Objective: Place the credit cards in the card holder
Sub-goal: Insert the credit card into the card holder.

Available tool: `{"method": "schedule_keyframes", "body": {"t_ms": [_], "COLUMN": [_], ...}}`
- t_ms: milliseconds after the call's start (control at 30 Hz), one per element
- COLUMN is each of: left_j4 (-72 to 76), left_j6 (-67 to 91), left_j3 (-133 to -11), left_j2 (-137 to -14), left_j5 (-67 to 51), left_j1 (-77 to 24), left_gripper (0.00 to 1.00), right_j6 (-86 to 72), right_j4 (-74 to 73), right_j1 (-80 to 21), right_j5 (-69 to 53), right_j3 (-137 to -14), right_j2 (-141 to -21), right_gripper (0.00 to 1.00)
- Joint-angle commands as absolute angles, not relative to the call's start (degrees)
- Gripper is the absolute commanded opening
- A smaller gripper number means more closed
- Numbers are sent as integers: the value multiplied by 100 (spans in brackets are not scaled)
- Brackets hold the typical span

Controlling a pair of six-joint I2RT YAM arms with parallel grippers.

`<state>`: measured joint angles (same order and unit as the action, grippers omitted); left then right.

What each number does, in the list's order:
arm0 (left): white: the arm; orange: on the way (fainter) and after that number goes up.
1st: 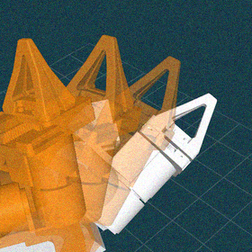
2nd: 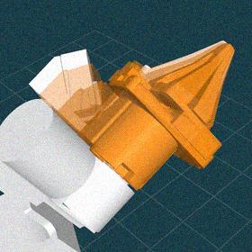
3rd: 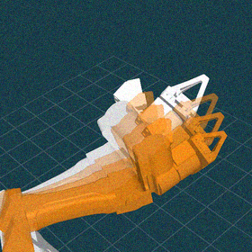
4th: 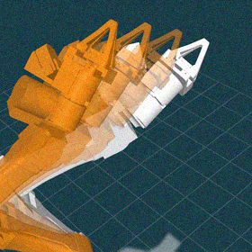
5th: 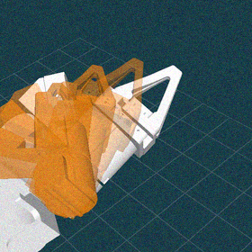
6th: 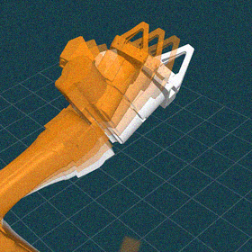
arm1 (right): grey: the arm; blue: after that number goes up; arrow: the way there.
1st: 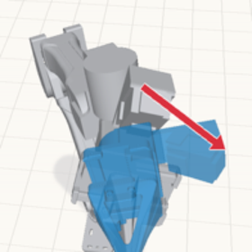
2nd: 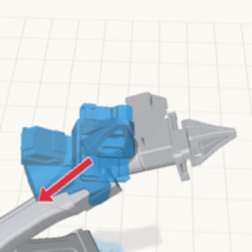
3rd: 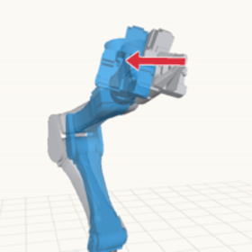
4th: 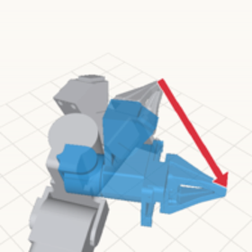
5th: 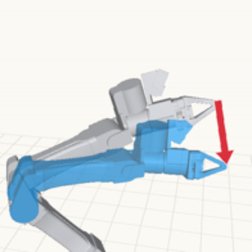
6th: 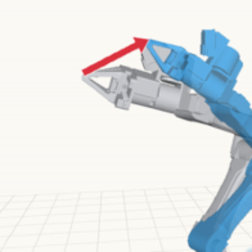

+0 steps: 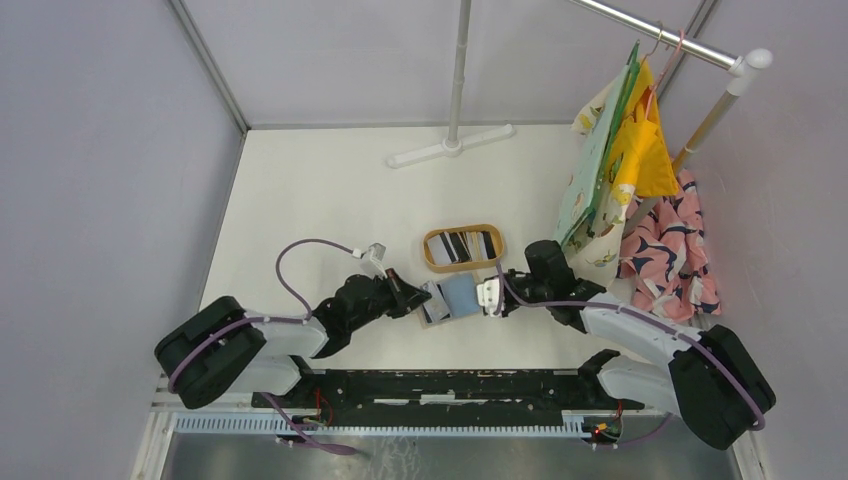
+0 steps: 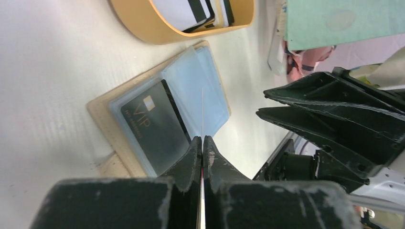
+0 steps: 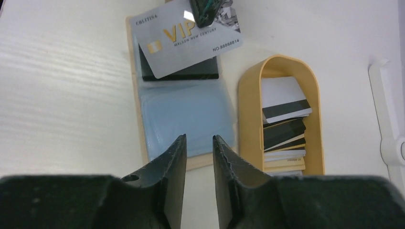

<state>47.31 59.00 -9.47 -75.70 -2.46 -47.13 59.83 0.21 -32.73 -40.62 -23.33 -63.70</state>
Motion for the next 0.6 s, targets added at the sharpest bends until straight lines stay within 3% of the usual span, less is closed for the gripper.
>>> {"method": "schedule_keyframes", "body": {"t_ms": [0,233,567], "left_j4": [3413,3050,3753], "left_j6": [5459,5380,5664], "left_j3": [-1305,-1446,-1512], "left_j2": [-6959,-6818,-7368], "left_j5": [448,494,143], "left_j1": [-4734,-4729,-4684], "left_gripper": [2,2,2], "right_j6": [4154,3814,5040], "right_j4": [1402,1539,-161], "right_j1": [-3548,-4059,-4108], "right_j5": [-3450,-2580,-2264], "right_j3": [-2488,-2612,-3225], "right_j2": [-6694,-7378,-7693], "right_gripper": [30,31,29]}}
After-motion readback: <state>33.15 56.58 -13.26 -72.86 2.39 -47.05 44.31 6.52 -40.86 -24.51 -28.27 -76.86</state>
